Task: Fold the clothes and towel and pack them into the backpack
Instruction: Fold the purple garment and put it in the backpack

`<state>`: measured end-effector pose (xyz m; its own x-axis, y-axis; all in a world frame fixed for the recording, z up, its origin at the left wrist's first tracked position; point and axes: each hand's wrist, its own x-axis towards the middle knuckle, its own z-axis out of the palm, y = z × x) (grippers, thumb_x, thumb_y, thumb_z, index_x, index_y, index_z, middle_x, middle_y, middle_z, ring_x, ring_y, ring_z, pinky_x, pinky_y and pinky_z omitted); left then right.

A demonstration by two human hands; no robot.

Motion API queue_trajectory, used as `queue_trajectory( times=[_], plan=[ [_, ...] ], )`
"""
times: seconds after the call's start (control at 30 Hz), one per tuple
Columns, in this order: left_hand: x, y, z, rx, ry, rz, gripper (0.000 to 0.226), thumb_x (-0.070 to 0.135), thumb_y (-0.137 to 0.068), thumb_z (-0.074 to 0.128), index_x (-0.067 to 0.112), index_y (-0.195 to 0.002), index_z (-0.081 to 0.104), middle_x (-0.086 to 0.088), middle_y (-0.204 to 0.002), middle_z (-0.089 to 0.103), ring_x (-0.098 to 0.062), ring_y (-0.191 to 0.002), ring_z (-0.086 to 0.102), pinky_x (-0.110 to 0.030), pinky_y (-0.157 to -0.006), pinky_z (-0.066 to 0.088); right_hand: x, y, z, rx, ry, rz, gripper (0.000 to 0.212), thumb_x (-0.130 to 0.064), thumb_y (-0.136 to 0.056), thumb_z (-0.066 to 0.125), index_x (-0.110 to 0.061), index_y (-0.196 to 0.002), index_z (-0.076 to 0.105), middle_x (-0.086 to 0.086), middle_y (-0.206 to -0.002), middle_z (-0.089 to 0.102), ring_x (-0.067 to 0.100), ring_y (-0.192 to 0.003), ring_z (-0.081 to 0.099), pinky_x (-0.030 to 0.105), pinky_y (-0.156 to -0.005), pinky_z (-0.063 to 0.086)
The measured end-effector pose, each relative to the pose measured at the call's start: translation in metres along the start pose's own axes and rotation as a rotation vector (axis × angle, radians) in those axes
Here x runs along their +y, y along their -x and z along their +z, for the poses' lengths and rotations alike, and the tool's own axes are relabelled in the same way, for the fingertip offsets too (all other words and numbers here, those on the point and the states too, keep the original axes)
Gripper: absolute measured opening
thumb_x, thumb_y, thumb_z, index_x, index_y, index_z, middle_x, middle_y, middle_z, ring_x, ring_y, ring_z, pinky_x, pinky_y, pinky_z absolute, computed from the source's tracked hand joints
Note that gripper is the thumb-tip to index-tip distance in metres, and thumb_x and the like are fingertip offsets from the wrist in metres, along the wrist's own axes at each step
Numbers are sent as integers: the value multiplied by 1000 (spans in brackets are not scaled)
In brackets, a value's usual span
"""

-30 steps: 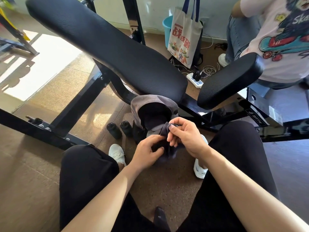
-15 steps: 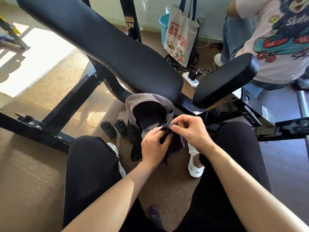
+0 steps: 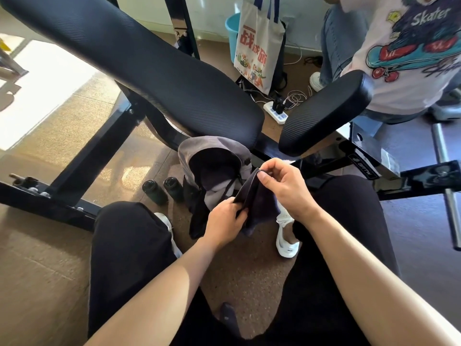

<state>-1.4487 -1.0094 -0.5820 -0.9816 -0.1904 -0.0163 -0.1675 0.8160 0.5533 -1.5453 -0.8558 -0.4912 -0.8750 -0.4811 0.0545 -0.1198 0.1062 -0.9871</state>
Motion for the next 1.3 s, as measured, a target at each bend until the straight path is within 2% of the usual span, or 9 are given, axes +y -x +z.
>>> queue_trajectory(
  times=[0.2, 0.37, 0.57, 0.7, 0.83, 0.97, 1.1, 1.2, 1.3],
  plan=[
    [-15, 4, -1, -104, -52, -60, 30, 43, -98, 55, 21, -98, 75, 4, -97, 64, -22, -91, 63, -33, -70, 45, 5, -7, -15, 120, -95, 65, 12, -7, -97, 64, -16, -90, 64, -4, -75, 59, 13, -72, 52, 24, -66, 46],
    [-29, 13, -9, -99, -49, -7, 31, 40, -97, 56, 17, -90, 76, 2, -87, 62, -23, -84, 63, -39, -69, 51, 12, -20, -30, 310, -207, 168, 14, -13, -96, 65, -22, -85, 65, 9, -81, 61, 25, -80, 53, 42, -76, 47],
    [-38, 31, -22, -55, -3, 76, 20, 26, -100, 63, 13, -88, 73, 18, -76, 46, -10, -73, 51, -27, -65, 35, 21, -34, -39, 479, -193, 256, 14, -9, -98, 64, -18, -87, 64, -4, -77, 63, 11, -75, 58, 30, -76, 52],
    [-44, 38, -33, -16, 49, 108, 16, 18, -101, 60, 14, -105, 75, 14, -92, 62, -6, -83, 58, -12, -70, 38, 25, -37, -39, 531, -179, 315, 7, -13, -99, 63, -14, -93, 65, -2, -81, 63, 11, -78, 59, 29, -77, 54],
    [-41, 44, -54, 46, 133, 139, 22, 11, -103, 56, 12, -116, 73, 7, -103, 68, -10, -93, 65, -9, -77, 44, 28, -38, -43, 590, -30, 325, 5, -17, -100, 60, -15, -101, 64, -2, -91, 66, 10, -84, 60, 26, -79, 54],
    [-27, 47, -79, 269, 292, -30, 26, 9, -100, 59, 8, -123, 72, 5, -114, 71, -10, -108, 65, -4, -88, 48, 35, -35, -42, 551, 144, 314, 8, -21, -99, 61, -14, -100, 63, 0, -97, 67, 18, -94, 64, 38, -88, 55],
    [-28, 43, -102, 453, 388, -219, 30, 25, -101, 61, 19, -130, 67, 3, -127, 69, -14, -119, 62, -31, -102, 54, 35, -28, -37, 445, 232, 243, 8, -21, -99, 61, -13, -98, 62, 6, -94, 68, 24, -95, 64, 41, -87, 54],
    [-33, 38, -115, 476, 396, -312, 42, 30, -101, 60, 20, -142, 54, 4, -142, 58, -12, -127, 53, -32, -104, 47, 34, -24, -33, 403, 241, 202, 7, -18, -98, 63, -12, -95, 61, 8, -90, 68, 24, -89, 64, 38, -82, 53],
    [-43, 33, -115, 467, 242, -384, 33, 32, -101, 60, 9, -122, 71, -7, -116, 73, -27, -110, 66, -43, -96, 54, 31, -19, -27, 373, 259, 167, 8, -16, -98, 64, -13, -92, 60, 4, -84, 66, 15, -79, 61, 30, -72, 52]
  ],
)
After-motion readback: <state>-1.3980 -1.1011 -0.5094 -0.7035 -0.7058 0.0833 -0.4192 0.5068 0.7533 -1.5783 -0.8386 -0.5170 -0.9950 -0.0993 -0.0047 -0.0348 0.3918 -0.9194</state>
